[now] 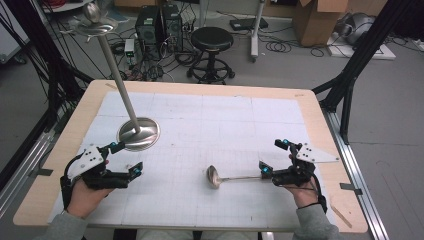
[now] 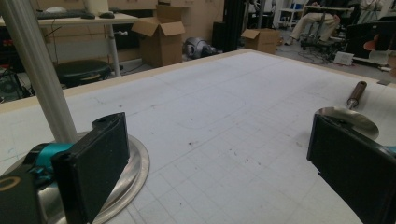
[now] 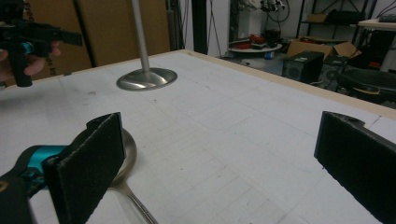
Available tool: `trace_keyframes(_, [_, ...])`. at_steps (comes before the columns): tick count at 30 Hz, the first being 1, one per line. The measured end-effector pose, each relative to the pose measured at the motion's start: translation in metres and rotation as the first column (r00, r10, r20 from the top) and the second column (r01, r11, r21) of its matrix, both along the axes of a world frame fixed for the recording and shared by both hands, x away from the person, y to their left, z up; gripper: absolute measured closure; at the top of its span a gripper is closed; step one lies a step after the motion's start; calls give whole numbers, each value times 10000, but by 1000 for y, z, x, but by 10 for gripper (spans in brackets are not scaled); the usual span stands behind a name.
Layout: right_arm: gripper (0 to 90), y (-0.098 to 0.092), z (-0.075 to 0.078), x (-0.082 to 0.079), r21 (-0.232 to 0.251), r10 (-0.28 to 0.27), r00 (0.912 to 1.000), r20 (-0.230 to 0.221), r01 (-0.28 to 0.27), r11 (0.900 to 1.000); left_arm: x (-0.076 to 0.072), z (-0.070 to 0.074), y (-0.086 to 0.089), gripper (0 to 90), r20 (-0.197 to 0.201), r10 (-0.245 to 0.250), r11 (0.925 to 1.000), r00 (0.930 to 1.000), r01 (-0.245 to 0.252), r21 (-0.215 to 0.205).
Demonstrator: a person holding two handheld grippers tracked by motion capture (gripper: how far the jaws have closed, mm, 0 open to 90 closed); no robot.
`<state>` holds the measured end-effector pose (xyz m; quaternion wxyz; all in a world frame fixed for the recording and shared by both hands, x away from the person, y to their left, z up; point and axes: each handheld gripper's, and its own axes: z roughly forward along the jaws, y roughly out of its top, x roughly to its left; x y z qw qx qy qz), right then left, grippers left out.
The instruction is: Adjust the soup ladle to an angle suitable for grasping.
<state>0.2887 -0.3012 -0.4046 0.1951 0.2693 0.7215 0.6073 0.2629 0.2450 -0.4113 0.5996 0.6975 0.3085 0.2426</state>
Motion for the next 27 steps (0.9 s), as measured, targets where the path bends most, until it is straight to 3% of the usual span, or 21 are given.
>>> trace_keyframes(9, [11,-1,0,0,-121,-73,9999,-131,71,9999,-1,1,-1,63,-112,-36,10000,9999,36,-11])
trace_keyframes(13, [63,-1,0,-1,-307,29,9997,-227,-36,9995,0,0,-2,63,-149,-15,10000,9999,16,40])
trace_keyframes(16, [191,0,0,-3,-436,222,9991,-350,-238,9988,0,0,-2,63,-167,5,10000,9999,-4,73])
trace_keyframes(17, [191,0,0,-3,-436,222,9991,-350,-238,9988,0,0,-2,63,-167,5,10000,9999,-4,73])
trace_keyframes(18, [285,1,0,-5,-510,185,9993,-330,-201,9985,0,0,-2,63,-162,20,9999,9999,-19,103])
trace_keyframes(19, [285,1,0,-5,-510,185,9993,-330,-201,9985,0,0,-2,63,-159,25,9999,9999,-23,136])
trace_keyframes(20, [413,2,0,-6,-671,288,9989,-357,-312,9973,0,0,-3,63,-152,28,9999,9999,-25,167])
trace_keyframes(22, [458,3,0,-8,-723,286,9987,-430,-317,9969,0,0,-3,64,-156,47,9997,9999,-44,228])
trace_keyframes(23, [561,4,0,-9,-828,314,9983,-492,-354,9959,0,0,-4,63,-103,65,9993,9999,-61,372])
trace_keyframes(25, [644,4,1,-11,-793,333,9977,-582,-379,9961,0,0,-6,63,-113,25,9994,9999,-21,359])
trace_keyframes(27, [668,3,1,-12,-671,332,9976,-613,-373,9970,0,0,-6,63,-111,2,9992,9999,3,389])
